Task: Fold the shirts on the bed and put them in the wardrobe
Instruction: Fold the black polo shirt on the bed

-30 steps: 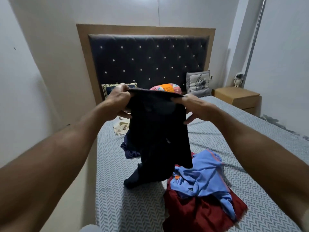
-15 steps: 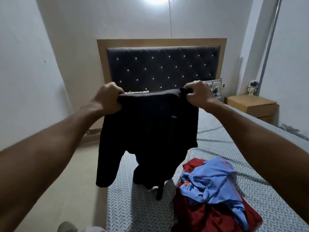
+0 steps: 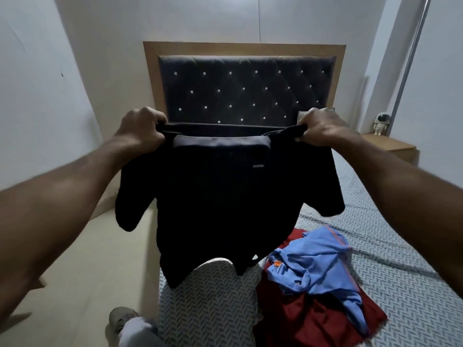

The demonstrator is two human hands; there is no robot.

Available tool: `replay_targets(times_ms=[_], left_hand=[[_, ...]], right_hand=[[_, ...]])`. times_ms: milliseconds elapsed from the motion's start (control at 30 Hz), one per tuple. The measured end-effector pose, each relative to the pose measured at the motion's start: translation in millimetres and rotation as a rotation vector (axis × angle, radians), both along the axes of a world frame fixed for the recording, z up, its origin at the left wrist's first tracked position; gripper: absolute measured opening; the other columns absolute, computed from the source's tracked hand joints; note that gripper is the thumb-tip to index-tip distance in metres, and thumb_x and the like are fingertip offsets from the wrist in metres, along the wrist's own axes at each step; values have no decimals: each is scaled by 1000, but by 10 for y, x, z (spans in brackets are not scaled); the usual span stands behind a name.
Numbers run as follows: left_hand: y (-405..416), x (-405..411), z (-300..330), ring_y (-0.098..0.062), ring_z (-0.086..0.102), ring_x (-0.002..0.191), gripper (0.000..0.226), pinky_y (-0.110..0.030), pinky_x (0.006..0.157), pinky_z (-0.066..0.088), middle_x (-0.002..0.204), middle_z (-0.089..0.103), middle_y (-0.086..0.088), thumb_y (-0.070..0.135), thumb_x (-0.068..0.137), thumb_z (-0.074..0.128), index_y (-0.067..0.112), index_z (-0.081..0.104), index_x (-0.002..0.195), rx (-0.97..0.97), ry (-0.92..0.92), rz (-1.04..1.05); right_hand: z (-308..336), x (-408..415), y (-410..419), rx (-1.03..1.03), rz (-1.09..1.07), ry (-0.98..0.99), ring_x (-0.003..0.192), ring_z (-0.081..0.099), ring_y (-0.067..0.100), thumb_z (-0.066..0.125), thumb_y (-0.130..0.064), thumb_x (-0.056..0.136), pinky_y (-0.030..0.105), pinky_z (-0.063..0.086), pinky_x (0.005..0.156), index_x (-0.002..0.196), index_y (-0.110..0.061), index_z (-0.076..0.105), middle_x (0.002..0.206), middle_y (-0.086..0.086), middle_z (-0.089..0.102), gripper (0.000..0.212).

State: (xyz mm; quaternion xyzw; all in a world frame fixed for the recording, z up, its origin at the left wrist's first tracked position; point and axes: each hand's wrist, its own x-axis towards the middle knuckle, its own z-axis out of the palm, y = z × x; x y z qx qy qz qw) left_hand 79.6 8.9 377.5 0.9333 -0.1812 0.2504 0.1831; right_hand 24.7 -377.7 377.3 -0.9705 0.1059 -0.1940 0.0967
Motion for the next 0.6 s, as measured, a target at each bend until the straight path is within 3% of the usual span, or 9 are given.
replay_targets(times_ms=[100,167,267,333,433,500,600], left_hand=[[-35,36,-65,-35,65,84,27,-38,75,56,91,70,-15,6,78,56,21,71,95,-206,-25,146],[-15,95,-128,-34,65,82,20,-37,74,56,90,69,-15,11,81,56,21,69,92,-234,18,154],[73,188,-305,-30,61,83,19,-31,74,46,94,71,-13,11,84,62,22,74,93,-45,117,119],[138,268,-506,-30,62,86,25,-32,74,50,97,73,-12,8,82,62,21,76,97,70,184,150],[137,467,-865,-31,69,64,21,-31,64,52,80,71,-12,10,79,53,15,72,87,108,303,274],[60,611,-1121,-30,69,49,21,-34,60,60,75,69,-12,6,82,48,10,68,82,-18,442,317],[-37,993,-1437,-36,71,76,22,-52,57,62,97,65,-14,-4,90,48,2,67,98,-519,688,308]], right_hand=[[-98,-19,48,300,-12,-266,107,65,30,64,-22,90,35,54,92,111,-25,76,113,9,73,25],[-192,-37,53,338,-12,-259,105,66,31,60,-23,91,37,55,88,112,-23,75,109,9,73,25],[-432,22,-63,146,-74,-46,98,66,33,59,-30,91,35,53,79,111,-26,73,104,11,71,25],[-651,99,-156,106,-115,115,92,63,32,58,-33,85,36,54,80,113,-30,72,106,10,71,31],[-1053,301,-219,132,-115,338,84,61,31,57,-32,84,33,52,75,106,-26,73,98,11,70,29],[-1276,437,-178,216,-132,382,78,63,33,57,-31,84,33,52,68,94,-16,72,87,14,67,23],[-1499,821,-98,665,-145,362,59,55,27,54,-3,88,35,49,53,74,-5,54,70,13,52,15]])
